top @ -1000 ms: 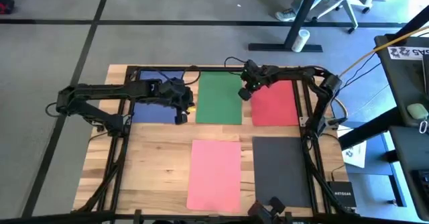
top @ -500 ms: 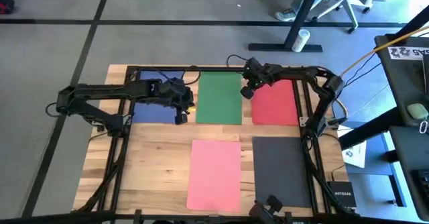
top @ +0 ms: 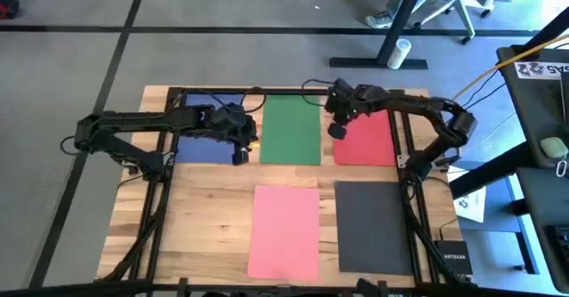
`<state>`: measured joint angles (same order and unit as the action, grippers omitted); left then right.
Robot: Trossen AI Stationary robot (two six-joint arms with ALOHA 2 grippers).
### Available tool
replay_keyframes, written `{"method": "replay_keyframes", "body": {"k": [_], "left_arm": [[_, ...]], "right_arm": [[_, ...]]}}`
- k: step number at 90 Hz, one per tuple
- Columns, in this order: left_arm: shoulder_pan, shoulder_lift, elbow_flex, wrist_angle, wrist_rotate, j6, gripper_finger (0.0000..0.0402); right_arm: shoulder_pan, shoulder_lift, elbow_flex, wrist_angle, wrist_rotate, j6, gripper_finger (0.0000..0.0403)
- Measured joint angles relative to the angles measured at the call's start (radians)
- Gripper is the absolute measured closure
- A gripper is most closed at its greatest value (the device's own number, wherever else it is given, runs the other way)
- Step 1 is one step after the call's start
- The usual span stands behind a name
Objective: Organize paper
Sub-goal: Stack the red paper on top of the other red paper
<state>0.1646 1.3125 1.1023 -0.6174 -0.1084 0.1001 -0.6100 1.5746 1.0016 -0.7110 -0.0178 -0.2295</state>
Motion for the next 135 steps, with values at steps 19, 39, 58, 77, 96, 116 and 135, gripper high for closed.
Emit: {"method": "replay_keyframes", "body": {"k": [19,39,58,77,96,116,135], "left_arm": [[-0.034,0.0,0.0,0.0,0.0,0.0,0.0402],[-0.063,0.0,0.0,-0.001,0.0,0.001,0.0402],[-0.068,0.0,0.0,-0.001,0.0,-0.01,0.0402],[-0.068,-0.001,0.0,-0.002,0.0,-0.011,0.0402],[-0.068,-0.001,0.0,-0.003,0.0,-0.016,0.0402],[-0.068,-0.001,0.0,-0.009,0.0,-0.018,0.0402],[-0.068,-0.001,0.0,-0.008,0.0,-0.019,0.0402]], "right_arm": [[0.122,0.0,-0.046,-0.166,-0.11,-0.03,0.0403],[0.245,0.0,-0.131,-0.175,-0.116,0.006,0.0403],[0.311,0.0,-0.184,-0.172,-0.126,0.053,0.0403],[0.344,-0.004,-0.243,-0.147,-0.132,0.091,0.0403],[0.342,-0.006,-0.259,-0.127,-0.096,0.114,0.0403],[0.336,-0.036,-0.264,-0.125,-0.051,0.119,0.0403],[0.332,-0.067,-0.265,-0.125,0.027,0.12,0.0403]]}}
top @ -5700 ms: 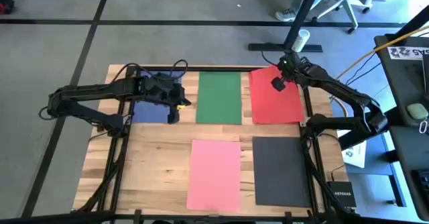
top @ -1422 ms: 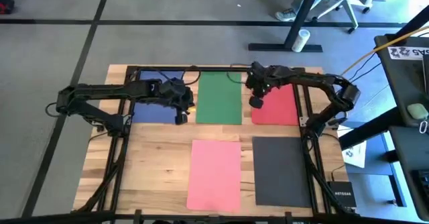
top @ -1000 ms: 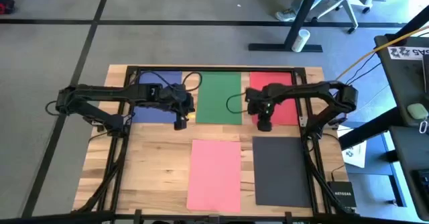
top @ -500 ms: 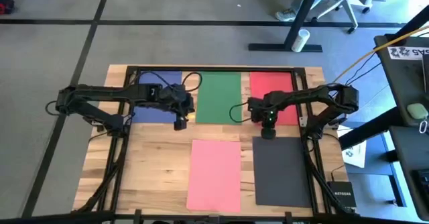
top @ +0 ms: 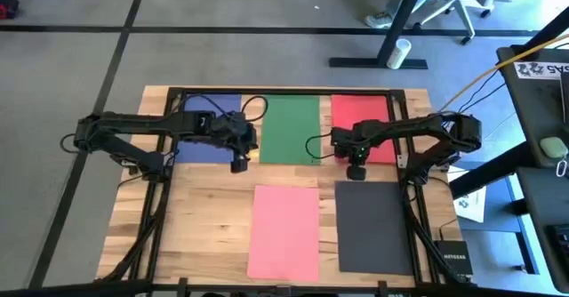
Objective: Organize paper
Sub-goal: Stack the red paper on top of the other red paper
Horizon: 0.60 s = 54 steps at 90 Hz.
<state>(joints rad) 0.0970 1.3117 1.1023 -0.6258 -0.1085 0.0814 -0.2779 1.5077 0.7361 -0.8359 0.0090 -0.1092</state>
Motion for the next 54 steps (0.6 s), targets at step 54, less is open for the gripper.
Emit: {"method": "replay_keyframes", "body": {"k": [54], "left_arm": [[0.0,0.0,0.0,-0.013,0.0,-0.004,0.0402]], "right_arm": [[0.003,0.0,-0.018,-0.002,-0.081,0.019,0.0403]]}}
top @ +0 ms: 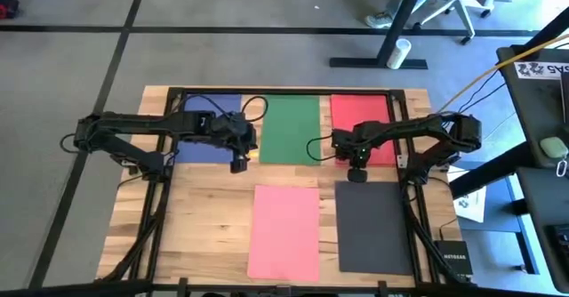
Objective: Organize paper
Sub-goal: Stack the red paper on top of the other red paper
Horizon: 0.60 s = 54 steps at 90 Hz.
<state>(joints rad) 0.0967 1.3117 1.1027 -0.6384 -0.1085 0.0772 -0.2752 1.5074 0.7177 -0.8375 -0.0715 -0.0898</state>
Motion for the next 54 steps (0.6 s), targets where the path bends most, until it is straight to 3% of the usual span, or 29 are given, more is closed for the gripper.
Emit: {"method": "replay_keyframes", "body": {"k": [54], "left_arm": [[0.0,0.0,0.0,-0.002,0.0,0.0,0.0402]], "right_arm": [[0.008,-0.001,0.051,-0.026,-0.092,0.035,0.0403]]}}
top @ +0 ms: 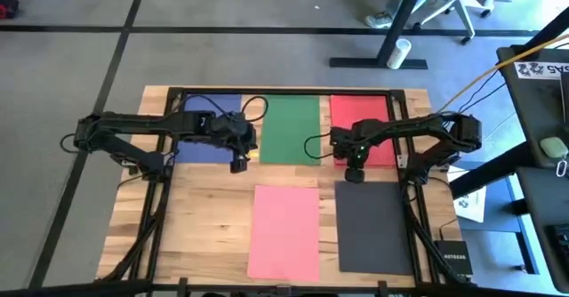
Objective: Organize paper
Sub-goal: Stack the red paper on top of the other red paper
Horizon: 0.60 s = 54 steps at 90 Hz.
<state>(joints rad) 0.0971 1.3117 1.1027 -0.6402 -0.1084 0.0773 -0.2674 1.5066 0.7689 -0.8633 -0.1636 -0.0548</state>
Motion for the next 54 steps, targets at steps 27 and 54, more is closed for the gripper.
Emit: {"method": "replay_keyframes", "body": {"k": [27,54], "left_arm": [[0.0,0.0,0.0,-0.009,0.0,0.001,0.0402],[0.0,0.0,0.0,-0.009,0.0,-0.002,0.0402]], "right_arm": [[0.06,0.0,-0.003,0.073,-0.031,0.031,0.0403],[0.057,0.0,-0.06,0.121,-0.008,0.056,0.0403]]}}
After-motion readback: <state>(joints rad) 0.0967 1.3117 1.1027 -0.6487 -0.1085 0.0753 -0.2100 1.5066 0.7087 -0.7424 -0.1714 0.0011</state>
